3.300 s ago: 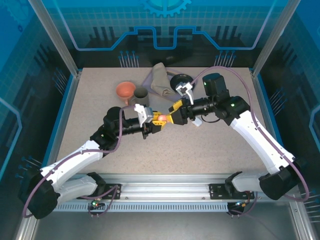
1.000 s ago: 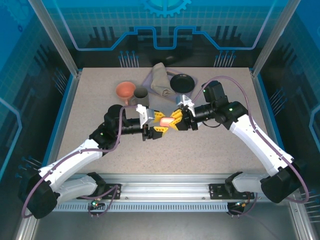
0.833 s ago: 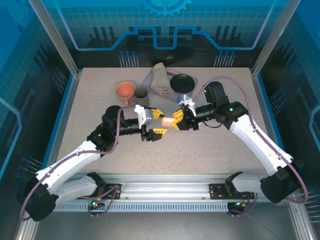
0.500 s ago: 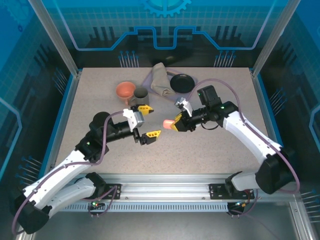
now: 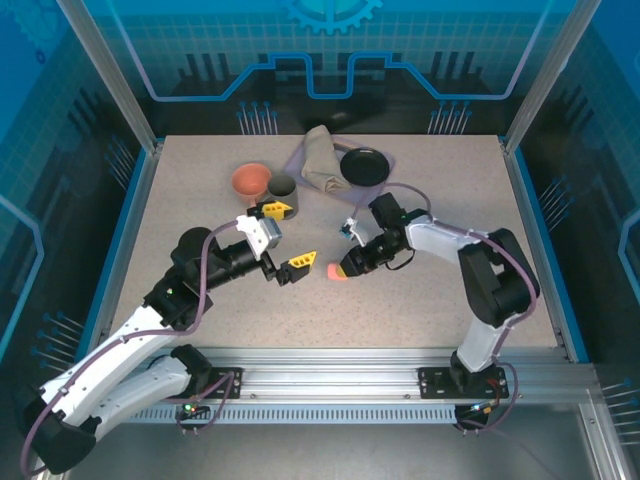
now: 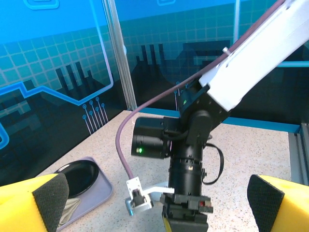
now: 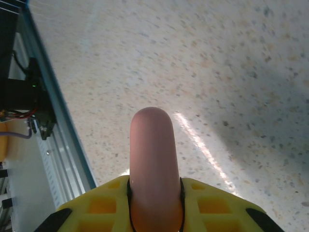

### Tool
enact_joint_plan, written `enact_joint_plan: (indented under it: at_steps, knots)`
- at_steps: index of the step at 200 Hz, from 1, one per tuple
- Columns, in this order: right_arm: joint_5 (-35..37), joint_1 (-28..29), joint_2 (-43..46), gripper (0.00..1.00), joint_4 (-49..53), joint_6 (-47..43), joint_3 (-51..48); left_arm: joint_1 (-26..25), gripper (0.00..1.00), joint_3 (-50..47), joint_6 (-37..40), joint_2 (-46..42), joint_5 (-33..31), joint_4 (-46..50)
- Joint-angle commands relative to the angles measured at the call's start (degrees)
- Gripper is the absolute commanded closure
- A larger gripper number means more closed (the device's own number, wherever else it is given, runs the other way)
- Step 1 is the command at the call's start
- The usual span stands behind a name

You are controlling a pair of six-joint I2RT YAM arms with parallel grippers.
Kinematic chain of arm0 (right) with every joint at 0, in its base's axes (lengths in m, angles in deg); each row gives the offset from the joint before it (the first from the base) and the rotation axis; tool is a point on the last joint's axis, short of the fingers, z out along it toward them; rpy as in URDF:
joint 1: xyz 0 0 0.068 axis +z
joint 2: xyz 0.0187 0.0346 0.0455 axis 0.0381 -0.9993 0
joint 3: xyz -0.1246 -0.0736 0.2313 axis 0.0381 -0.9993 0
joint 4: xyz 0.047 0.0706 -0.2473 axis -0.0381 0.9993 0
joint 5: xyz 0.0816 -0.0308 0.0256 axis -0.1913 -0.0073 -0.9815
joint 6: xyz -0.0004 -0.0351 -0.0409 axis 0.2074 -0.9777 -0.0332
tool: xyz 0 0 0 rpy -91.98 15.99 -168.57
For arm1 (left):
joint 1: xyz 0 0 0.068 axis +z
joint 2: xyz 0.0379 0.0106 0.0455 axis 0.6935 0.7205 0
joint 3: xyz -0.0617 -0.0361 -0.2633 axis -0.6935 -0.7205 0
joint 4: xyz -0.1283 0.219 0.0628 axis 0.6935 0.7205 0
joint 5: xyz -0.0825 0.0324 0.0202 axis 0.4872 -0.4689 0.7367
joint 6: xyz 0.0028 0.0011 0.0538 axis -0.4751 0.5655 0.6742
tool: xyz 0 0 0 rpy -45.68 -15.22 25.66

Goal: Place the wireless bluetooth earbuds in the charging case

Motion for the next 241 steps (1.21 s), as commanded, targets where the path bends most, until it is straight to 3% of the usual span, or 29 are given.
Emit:
enact_joint_plan:
  at_steps: [1, 96, 151, 177, 208, 241]
  knots:
    - [0.87, 0.50, -3.31, 0.86, 0.64, 2.31, 3.00, -0.29, 0.01, -1.04, 0.49, -0.35, -0.97, 0.75]
    - [2.76, 0.37, -8.59, 0.80, 3.00, 1.54, 5.55, -0.34, 0.01, -0.33, 2.60, -0.09, -2.88, 3.35]
    - [6.60, -0.27, -6.45, 0.47, 3.02, 1.73, 4.76, -0.29, 0.01, -0.65, 2.20, 0.55, -6.62, 1.25]
    - [9.91, -0.95, -4.16, 0.39, 4.08, 1.98, 4.48, -0.15, 0.01, -0.31, 1.81, 1.60, -11.15, 1.66]
    - [18.73, -1.98, 2.20, 0.33, 5.60, 2.69, 3.17, 1.09, 0.01, 1.21, 1.02, 3.30, -15.68, 3.84]
    - [28.25, -3.61, 14.63, 0.30, 7.04, 2.07, 0.96, 7.26, 0.01, 3.20, -3.27, 3.57, -19.35, 6.35]
